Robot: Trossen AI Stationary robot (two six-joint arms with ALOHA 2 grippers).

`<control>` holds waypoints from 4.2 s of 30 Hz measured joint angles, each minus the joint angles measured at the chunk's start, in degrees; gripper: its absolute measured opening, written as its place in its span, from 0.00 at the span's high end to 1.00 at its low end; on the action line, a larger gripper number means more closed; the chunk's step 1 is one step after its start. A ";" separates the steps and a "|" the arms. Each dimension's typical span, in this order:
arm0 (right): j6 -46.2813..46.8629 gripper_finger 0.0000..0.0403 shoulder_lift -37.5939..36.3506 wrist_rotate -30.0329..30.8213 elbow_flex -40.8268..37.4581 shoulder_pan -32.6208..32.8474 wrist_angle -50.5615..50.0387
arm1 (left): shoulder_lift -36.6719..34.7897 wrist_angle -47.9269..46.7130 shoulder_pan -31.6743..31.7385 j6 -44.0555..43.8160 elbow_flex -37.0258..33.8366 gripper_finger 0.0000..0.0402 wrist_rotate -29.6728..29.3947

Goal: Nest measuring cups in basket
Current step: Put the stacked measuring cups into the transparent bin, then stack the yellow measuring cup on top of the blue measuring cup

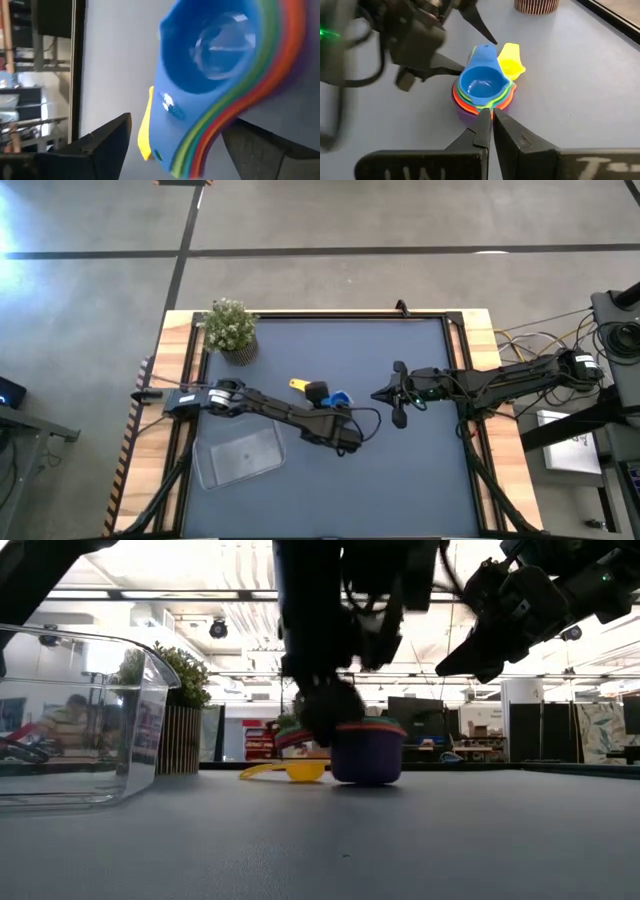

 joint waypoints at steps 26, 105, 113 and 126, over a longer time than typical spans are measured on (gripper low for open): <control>1.01 0.98 0.00 -0.58 0.00 0.15 -2.19 | -28.28 31.14 11.11 20.83 -26.90 0.39 37.15; -2.32 0.98 -0.07 0.84 -0.17 0.26 -3.91 | -24.12 12.42 16.12 33.15 -17.51 1.00 13.23; -3.15 0.98 -2.77 6.05 -0.17 0.26 -5.30 | -23.94 18.57 5.49 30.81 -18.54 1.00 -2.65; -1.51 0.98 -10.11 6.05 -0.55 0.26 -9.44 | -23.78 28.94 -0.53 26.84 -27.15 1.00 -9.85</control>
